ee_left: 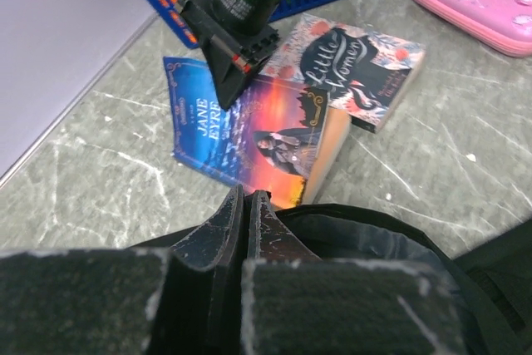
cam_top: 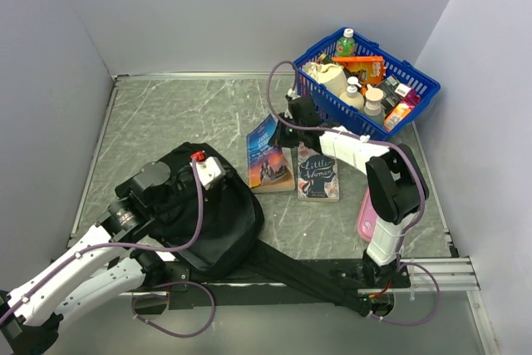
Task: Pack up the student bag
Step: Pick up the book from the center of the board.
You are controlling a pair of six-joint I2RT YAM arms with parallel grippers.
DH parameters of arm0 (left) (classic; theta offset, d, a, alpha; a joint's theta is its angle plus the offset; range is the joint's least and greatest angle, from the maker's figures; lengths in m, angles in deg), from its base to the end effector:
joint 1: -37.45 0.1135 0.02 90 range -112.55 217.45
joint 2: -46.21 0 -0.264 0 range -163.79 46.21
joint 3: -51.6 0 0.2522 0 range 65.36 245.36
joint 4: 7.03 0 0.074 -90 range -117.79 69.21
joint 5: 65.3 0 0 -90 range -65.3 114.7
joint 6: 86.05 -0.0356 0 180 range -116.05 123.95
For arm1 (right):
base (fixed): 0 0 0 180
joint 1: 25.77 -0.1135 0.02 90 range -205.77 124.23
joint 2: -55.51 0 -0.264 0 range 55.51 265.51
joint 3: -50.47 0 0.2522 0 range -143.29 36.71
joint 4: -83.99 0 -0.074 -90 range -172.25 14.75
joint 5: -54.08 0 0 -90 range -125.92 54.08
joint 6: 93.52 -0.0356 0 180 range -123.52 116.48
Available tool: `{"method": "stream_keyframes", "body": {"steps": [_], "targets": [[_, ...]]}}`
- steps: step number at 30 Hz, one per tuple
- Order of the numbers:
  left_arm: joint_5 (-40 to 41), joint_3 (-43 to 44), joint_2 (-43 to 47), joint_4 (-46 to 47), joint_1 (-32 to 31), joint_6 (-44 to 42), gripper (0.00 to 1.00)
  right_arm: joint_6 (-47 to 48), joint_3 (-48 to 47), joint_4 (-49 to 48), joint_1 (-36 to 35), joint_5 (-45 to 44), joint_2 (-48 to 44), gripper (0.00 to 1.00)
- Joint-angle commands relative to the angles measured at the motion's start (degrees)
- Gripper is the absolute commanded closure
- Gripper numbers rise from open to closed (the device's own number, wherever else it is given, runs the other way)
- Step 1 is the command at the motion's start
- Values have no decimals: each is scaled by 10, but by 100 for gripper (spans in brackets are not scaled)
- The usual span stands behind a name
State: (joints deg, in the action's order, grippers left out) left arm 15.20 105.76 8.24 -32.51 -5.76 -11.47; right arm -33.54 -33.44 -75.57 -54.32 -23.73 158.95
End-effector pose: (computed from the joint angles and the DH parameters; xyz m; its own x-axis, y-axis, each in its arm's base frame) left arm 0.1139 -0.1150 0.3286 0.0977 0.2680 -0.9584 0.7967 0.5561 0.2367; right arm 0.3499 0.1989 0.2161 -0.7934 0.1250 -0.5957 -0.2453 0.8300 0.5009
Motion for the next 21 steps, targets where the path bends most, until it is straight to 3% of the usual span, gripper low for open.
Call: {"method": "stream_keyframes", "body": {"steps": [1, 6, 12, 21], "targets": [[69, -2, 6, 60, 7, 22, 99, 15, -60, 63, 13, 21, -38, 100], [227, -22, 8, 110, 26, 27, 99, 14, -124, 100, 13, 59, -72, 100], [219, -19, 12, 71, 34, 77, 99, 19, -206, 172, 8, 64, -104, 100], [237, -13, 12, 105, 36, 87, 99, 10, -339, 340, -20, 53, -158, 100]]}}
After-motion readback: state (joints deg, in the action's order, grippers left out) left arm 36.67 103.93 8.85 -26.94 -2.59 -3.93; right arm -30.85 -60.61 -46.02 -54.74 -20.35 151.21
